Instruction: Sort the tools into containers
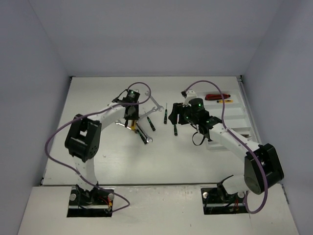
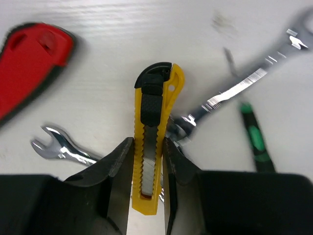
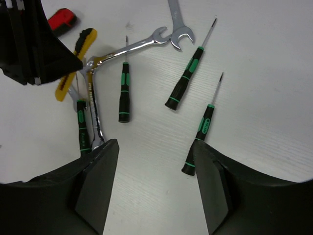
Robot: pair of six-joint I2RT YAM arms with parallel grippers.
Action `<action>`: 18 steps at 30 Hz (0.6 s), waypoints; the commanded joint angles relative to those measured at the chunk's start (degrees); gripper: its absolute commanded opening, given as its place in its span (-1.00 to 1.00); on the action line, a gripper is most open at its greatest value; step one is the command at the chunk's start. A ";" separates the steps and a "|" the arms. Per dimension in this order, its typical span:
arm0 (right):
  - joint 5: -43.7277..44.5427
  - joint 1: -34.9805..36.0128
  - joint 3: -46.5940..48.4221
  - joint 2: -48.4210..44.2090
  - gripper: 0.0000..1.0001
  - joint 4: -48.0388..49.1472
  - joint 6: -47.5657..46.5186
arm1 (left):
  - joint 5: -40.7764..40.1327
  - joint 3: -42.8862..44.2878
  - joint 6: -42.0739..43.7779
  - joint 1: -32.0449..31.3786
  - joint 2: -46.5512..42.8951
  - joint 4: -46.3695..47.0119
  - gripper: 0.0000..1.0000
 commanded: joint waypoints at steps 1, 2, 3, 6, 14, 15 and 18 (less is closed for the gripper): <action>-3.85 0.73 2.72 -4.84 0.23 3.31 4.49 | 3.67 -4.22 1.03 -5.67 -14.22 10.53 -1.00; -4.04 1.11 3.20 -5.08 0.26 3.36 5.40 | 4.83 -5.80 1.06 -6.62 -15.82 13.21 -1.00; -4.34 1.35 3.62 -5.38 0.28 3.36 6.17 | 6.49 -8.11 1.01 -7.05 -18.02 15.77 -1.00; -4.59 1.80 4.96 -5.99 0.30 3.49 8.33 | 9.12 -14.28 -0.17 -9.20 -24.14 21.81 -1.00; -5.01 2.63 7.56 -7.10 0.30 5.54 14.47 | 9.45 -19.53 1.34 -15.11 -33.61 26.80 -1.00; -5.26 2.75 7.63 -7.17 0.30 6.17 15.17 | 9.38 -19.72 1.77 -15.61 -34.31 26.99 -1.00; -5.28 3.14 7.49 -7.28 0.30 7.95 16.66 | 9.10 -20.06 2.55 -16.76 -35.56 26.98 -1.00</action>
